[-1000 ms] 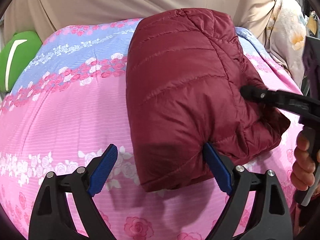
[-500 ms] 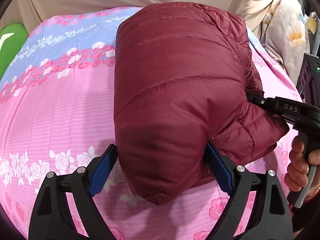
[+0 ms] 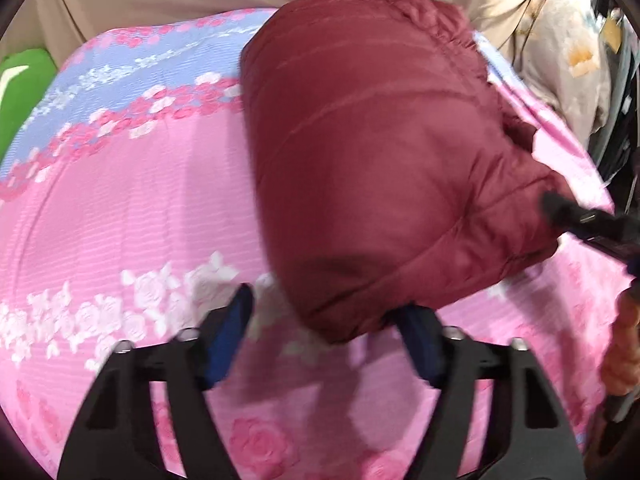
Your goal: Fold large clothes
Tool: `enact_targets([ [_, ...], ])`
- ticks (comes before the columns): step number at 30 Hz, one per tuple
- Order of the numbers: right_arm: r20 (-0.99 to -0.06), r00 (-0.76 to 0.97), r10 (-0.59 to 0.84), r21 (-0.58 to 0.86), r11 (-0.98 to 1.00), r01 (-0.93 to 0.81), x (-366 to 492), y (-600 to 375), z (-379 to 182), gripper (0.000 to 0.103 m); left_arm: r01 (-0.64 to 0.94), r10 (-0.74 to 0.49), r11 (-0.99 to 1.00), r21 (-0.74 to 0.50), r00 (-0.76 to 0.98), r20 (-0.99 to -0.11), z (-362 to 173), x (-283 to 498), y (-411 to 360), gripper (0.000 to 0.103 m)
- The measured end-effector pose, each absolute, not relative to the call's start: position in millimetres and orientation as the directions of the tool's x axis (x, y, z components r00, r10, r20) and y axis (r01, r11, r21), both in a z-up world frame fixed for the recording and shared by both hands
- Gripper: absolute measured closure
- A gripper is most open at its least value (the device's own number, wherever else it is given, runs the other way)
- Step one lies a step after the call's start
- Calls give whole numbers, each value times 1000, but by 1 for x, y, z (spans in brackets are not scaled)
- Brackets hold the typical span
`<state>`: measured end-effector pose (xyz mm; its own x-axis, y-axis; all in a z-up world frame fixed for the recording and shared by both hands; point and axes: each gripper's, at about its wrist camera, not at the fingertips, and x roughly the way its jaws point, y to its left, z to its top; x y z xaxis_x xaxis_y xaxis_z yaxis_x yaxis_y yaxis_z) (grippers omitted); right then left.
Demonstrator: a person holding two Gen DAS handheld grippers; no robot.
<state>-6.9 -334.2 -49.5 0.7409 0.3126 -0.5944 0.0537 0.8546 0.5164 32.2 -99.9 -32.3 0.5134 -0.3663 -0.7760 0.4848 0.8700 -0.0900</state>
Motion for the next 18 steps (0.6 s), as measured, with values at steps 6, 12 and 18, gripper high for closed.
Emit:
enact_targets([
  [6, -531, 817, 223, 505, 858, 93, -35, -354, -26, 98, 499, -367, 861, -97, 477, -798, -35, 38, -106, 75],
  [12, -654, 711, 259, 521, 835, 176, -16, -367, -78, 95, 515, -329, 856, -40, 485, -810, -37, 37, -116, 75],
  [18, -603, 777, 184, 487, 856, 175, -40, -390, -28, 76, 590, -493, 788, -173, 438, -752, 28, 17, -78, 73],
])
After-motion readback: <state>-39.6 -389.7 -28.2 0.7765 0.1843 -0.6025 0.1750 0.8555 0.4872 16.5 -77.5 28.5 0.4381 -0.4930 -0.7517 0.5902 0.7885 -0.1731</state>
